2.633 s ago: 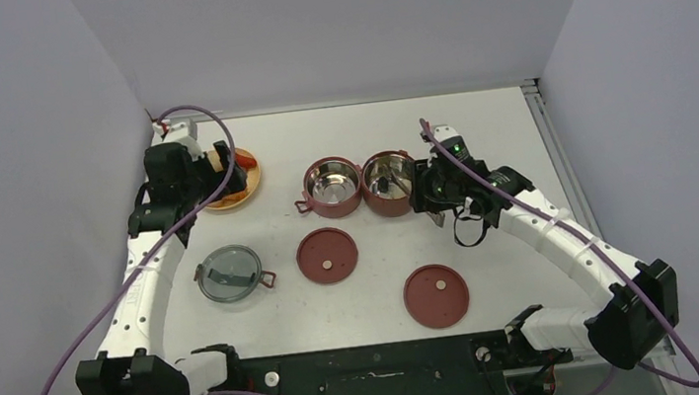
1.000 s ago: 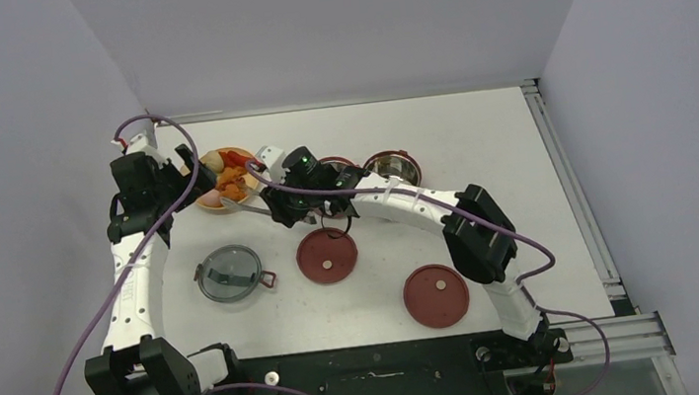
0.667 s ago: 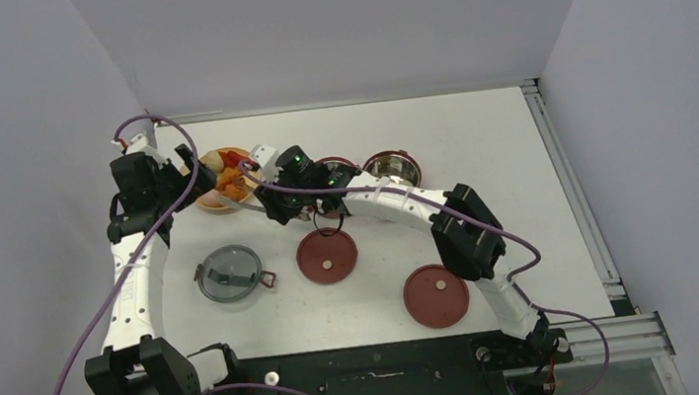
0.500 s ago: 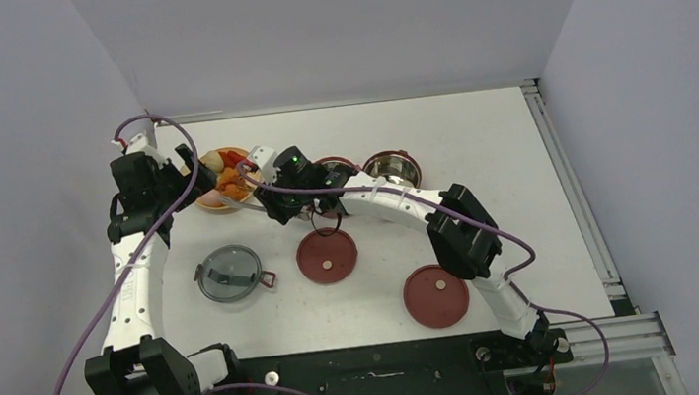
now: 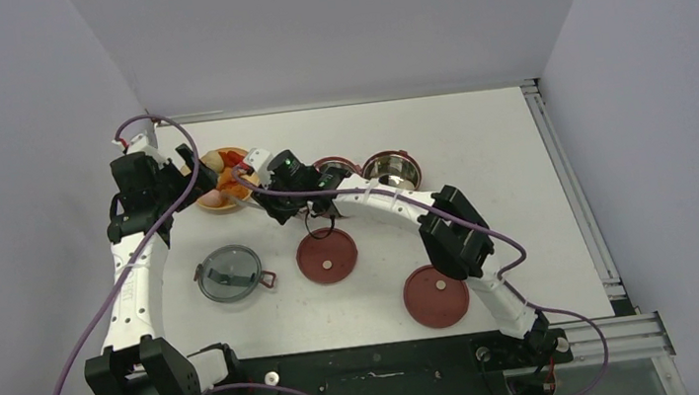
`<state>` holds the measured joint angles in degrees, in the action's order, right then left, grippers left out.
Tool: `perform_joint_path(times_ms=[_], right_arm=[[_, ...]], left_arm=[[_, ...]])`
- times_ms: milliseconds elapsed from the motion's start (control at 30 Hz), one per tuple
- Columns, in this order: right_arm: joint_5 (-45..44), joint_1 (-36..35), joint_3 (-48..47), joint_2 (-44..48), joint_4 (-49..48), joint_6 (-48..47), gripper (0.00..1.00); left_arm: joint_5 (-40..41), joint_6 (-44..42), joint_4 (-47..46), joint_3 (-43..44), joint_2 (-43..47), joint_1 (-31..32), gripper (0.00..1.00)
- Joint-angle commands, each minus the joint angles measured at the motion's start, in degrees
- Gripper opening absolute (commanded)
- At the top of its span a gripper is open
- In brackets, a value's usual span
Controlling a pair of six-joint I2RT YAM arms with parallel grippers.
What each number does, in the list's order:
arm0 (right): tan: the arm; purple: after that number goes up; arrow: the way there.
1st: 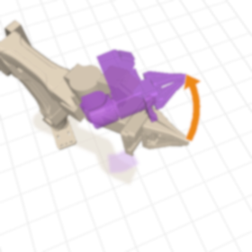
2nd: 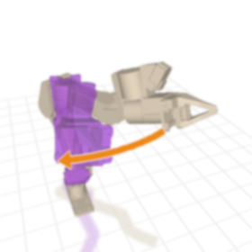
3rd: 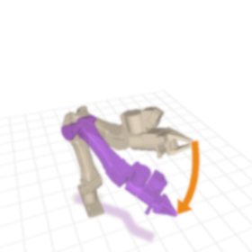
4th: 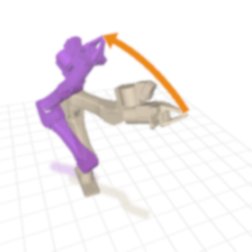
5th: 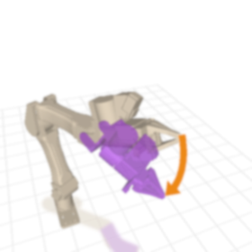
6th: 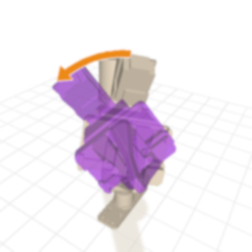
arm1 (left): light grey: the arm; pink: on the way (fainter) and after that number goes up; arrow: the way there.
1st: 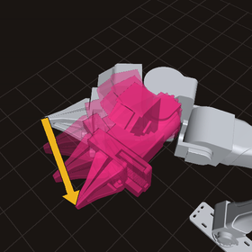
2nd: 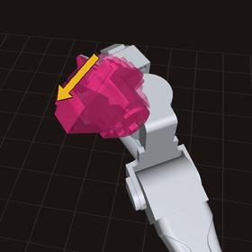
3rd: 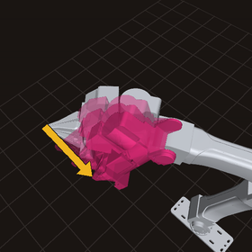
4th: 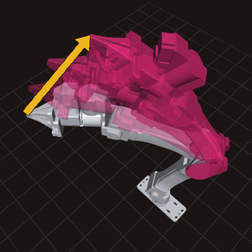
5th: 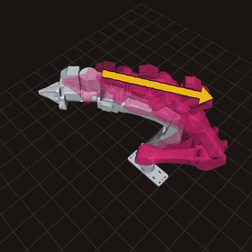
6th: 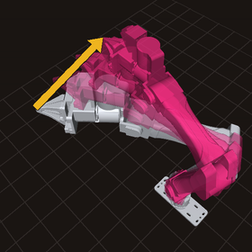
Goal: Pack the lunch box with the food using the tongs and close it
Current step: Pick up the fake food from the plate.
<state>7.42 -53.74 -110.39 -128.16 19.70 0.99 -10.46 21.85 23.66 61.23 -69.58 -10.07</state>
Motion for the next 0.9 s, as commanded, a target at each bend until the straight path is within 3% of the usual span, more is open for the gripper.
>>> perform_joint_path(times_ms=[0, 167, 767, 867], right_arm=[[-3.1, -0.8, -3.1, -0.4, -1.7, -0.6, 0.45], [-3.0, -0.8, -3.8, -1.0, -1.5, -0.1, 0.44], [-1.8, -1.0, 0.8, 4.5, -7.3, 1.0, 0.08], [-2.0, -1.1, 2.9, 6.8, -9.4, 1.3, 0.07]], left_arm=[[-0.9, 0.1, -3.0, 0.2, 0.7, -0.1, 0.96], [-1.0, 0.2, -3.1, 0.1, 0.7, -0.1, 0.96], [-1.5, 0.4, -3.3, 0.0, 0.9, -0.1, 0.96], [-1.5, 0.4, -3.3, 0.0, 0.9, -0.1, 0.96]])
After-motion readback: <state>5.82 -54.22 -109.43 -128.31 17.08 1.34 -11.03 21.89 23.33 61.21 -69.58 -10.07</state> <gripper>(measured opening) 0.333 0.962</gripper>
